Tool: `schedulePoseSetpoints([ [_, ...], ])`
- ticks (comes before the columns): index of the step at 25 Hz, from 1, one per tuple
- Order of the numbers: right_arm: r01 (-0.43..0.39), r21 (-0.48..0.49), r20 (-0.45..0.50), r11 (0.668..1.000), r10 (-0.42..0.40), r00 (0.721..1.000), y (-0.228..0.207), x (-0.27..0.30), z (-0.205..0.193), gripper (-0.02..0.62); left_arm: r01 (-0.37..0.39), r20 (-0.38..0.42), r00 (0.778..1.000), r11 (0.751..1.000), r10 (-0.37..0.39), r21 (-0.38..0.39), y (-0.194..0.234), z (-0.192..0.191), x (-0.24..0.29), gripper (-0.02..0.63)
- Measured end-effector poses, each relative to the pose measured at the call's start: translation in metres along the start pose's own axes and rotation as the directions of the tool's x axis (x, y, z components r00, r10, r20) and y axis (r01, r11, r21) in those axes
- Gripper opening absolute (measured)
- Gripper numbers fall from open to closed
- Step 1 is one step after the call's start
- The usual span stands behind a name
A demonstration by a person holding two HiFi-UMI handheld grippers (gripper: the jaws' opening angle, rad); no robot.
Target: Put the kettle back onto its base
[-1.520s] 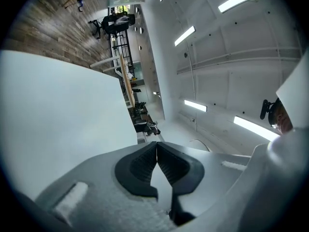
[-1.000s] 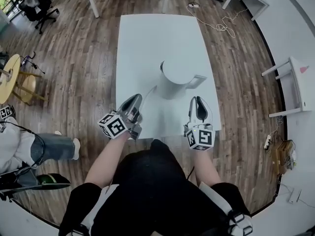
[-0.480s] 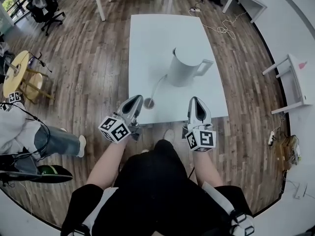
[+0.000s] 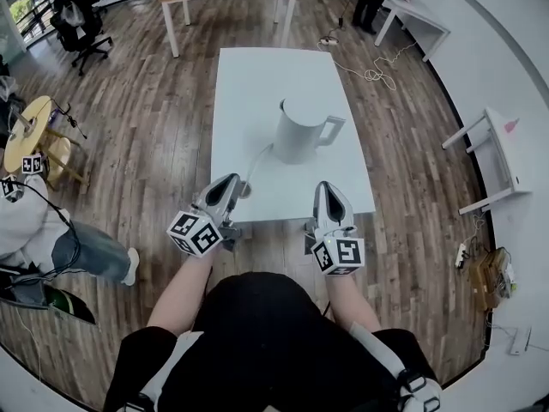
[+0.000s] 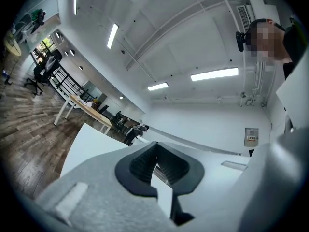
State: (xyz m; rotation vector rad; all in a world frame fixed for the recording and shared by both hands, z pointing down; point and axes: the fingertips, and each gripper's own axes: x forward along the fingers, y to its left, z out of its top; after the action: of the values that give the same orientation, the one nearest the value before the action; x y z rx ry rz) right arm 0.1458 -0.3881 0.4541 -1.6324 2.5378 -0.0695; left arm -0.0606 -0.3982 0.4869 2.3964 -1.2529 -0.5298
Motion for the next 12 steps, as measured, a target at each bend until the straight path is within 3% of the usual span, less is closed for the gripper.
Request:
schedulePoseSetpoints([
  [6,-0.018,-0.01,-0.02,1.0,0.018,1.0,-0.014,-0.018,0.001,0.005,0.0,-0.001,1.0,0.997,0.0,0.082,-0.038,-0.01,0.004,-0.002],
  [10,-0.024,0.004,-0.039,1.0,0.024,0.999,-0.017,-0.02,-0.004,0.005,-0.028,-0.009,1.0,0.989,0.029,0.145,-0.04,-0.011,-0.002,-0.002],
  [12,-0.031,0.007,-0.042,0.999,0.031,0.999,-0.017,-0.02,-0.005,0.005,-0.039,-0.004,0.999,0.989,0.04,0.14,-0.038,-0.011,-0.005,-0.002],
])
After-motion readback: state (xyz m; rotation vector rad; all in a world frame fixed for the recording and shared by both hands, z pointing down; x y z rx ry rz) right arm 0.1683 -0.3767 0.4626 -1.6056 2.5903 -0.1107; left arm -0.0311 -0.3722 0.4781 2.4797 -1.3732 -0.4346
